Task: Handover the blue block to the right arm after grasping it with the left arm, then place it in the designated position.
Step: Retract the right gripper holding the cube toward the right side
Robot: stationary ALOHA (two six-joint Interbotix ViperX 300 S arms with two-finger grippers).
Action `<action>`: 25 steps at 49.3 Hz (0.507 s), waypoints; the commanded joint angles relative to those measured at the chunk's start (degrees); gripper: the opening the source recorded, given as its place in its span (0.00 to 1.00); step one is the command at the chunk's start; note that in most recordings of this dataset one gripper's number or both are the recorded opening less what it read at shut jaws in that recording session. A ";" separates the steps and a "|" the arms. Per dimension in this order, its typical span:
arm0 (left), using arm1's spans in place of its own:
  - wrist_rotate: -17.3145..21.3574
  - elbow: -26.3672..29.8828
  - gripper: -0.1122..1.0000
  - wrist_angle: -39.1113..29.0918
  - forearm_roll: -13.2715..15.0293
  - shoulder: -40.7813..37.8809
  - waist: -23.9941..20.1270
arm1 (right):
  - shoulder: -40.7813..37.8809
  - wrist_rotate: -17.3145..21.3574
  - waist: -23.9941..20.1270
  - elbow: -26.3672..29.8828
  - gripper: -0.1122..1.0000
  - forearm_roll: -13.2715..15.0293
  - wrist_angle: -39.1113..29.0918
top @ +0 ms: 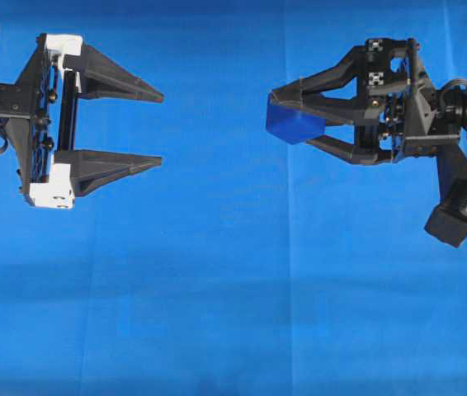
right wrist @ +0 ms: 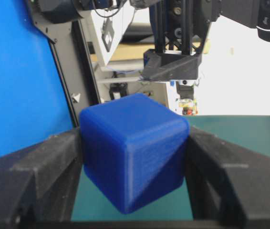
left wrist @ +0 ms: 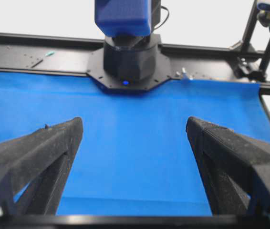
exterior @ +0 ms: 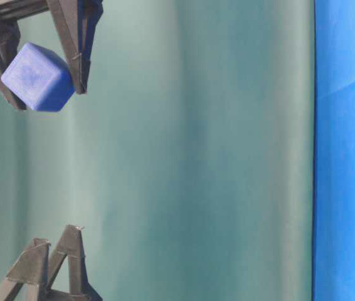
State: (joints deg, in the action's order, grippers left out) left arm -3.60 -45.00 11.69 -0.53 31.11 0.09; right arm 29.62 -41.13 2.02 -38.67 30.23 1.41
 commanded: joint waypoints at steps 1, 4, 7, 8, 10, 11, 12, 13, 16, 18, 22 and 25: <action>0.09 0.70 0.94 0.26 -0.09 1.76 0.09 | 0.35 0.26 -0.18 0.70 0.58 -0.35 0.09; 0.00 0.62 0.94 0.26 -0.09 1.85 0.09 | 0.35 0.62 -0.18 0.70 0.58 -0.88 0.09; 0.00 0.62 0.94 0.26 -0.09 1.85 0.09 | 0.35 2.02 -0.26 0.79 0.58 -2.37 0.35; 0.00 0.62 0.94 0.26 -0.09 1.85 0.09 | 0.44 2.81 -0.26 0.79 0.58 -3.08 0.35; 0.00 0.62 0.94 0.26 -0.09 1.93 0.09 | 0.44 4.57 -0.18 0.79 0.58 -4.83 0.35; 0.00 0.62 0.94 0.26 -0.09 1.85 0.09 | 0.53 5.54 -0.18 0.79 0.58 -5.71 0.35; 0.00 0.62 0.94 0.26 -0.09 1.85 0.09 | 0.53 6.59 -0.26 0.88 0.58 -6.59 0.35; 0.00 0.62 0.94 0.26 -0.09 1.85 0.09 | 0.53 7.73 -0.18 0.88 0.58 -7.38 0.35; 0.09 0.62 0.94 0.26 -0.09 1.85 0.09 | 0.70 10.99 -0.26 0.88 0.58 -9.40 0.35; 0.18 0.62 0.94 0.26 -0.09 1.85 0.09 | 0.79 13.36 -0.26 0.88 0.58 -10.28 0.09; 0.26 0.62 0.94 0.26 -0.09 1.85 0.09 | 0.88 18.11 -0.26 0.70 0.58 -11.87 0.09; 0.26 0.62 0.94 0.26 -0.09 1.85 0.09 | 1.14 22.15 -0.35 0.70 0.58 -13.01 0.00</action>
State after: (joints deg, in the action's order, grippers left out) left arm -3.43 -45.00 11.69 -0.53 31.55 0.09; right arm 29.79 -21.97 1.85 -38.76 18.54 1.23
